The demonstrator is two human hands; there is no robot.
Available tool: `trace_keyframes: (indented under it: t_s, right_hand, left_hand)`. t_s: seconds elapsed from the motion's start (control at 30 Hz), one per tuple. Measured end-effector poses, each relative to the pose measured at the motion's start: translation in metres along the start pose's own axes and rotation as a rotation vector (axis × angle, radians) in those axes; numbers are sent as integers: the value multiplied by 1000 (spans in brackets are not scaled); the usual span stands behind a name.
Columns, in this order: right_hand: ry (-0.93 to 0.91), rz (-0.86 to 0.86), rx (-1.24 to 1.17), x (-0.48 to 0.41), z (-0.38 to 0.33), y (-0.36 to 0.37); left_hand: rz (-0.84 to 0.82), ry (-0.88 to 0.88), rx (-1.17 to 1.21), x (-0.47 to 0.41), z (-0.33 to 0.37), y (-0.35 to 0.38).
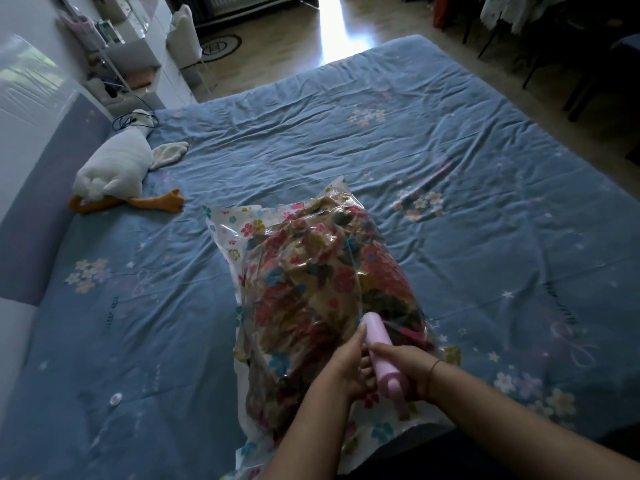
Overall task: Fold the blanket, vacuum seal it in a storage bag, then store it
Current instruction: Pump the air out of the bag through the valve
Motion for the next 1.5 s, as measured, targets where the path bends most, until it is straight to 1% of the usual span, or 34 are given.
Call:
trace_keyframes:
  t_s: [0.07, 0.1, 0.17, 0.23, 0.3, 0.37, 0.4, 0.47, 0.53, 0.6, 0.63, 0.7, 0.8, 0.9, 1.0, 1.1, 1.2, 1.3, 1.4, 1.5]
  right_hand:
    - [-101, 126, 129, -2, -5, -11]
    - [-149, 161, 156, -1, -8, -16]
    - [-172, 155, 122, 0, -7, -24]
    - [-158, 96, -39, 7, -6, -29]
    - [-108, -4, -226, 15, -1, -34]
    - [-39, -121, -356, 24, 3, -35]
    - [-26, -157, -385, 28, 5, -35]
    - [-57, -154, -320, 31, 6, -36]
    - [-163, -82, -91, 31, 4, -34]
    - [-255, -36, 119, 33, 0, -24]
    - [-269, -51, 179, 33, 1, -15]
    - [-255, -131, 234, 34, 5, 10]
    - [-186, -224, 285, 36, 19, 52]
    - [-182, -237, 336, 37, 39, 89]
    - [-222, -240, 330, 42, 54, 127]
    - [-295, -239, 435, 51, 71, 175]
    - [-327, -258, 504, 56, 101, 242]
    - [-357, -329, 502, 58, 135, 317]
    - [-395, -378, 535, 65, 160, 386]
    - [-354, -405, 473, 72, 177, 436]
  left_hand:
    - [-18, -51, 24, -11, -4, 7]
    - [-28, -58, 27, -13, -4, 10]
    - [-82, -73, 80, -13, -3, 20]
    - [-132, -34, 212, -14, 0, 26]
    - [-169, 6, 336, -15, 1, 27]
    - [-222, 50, 446, -15, 1, 26]
    - [-238, 61, 491, -13, 1, 24]
    - [-262, 88, 534, -9, 0, 18]
    - [-280, 116, 516, -2, -4, 12]
    - [-220, 162, 470, 5, -10, -3]
    - [-171, 191, 464, 7, -14, -14]
    - [-77, 240, 489, 8, -23, -41]
    - [7, 275, 572, 11, -38, -86]
    - [20, 295, 667, 21, -49, -125]
    - [54, 327, 691, 33, -58, -166]
    - [74, 377, 683, 44, -73, -219]
    - [79, 430, 648, 59, -95, -293]
    - [125, 492, 586, 81, -114, -370]
    - [177, 504, 546, 106, -136, -437]
    - [210, 483, 534, 115, -154, -484]
Point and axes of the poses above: each hand's wrist, its own x-axis away from the middle knuckle, its own y-axis out of the palm, z = x × y, the point moved 5 cm from there along -x, towards the middle knuckle, and after that the axes turned 5 degrees about z, right-handed, at the moved point
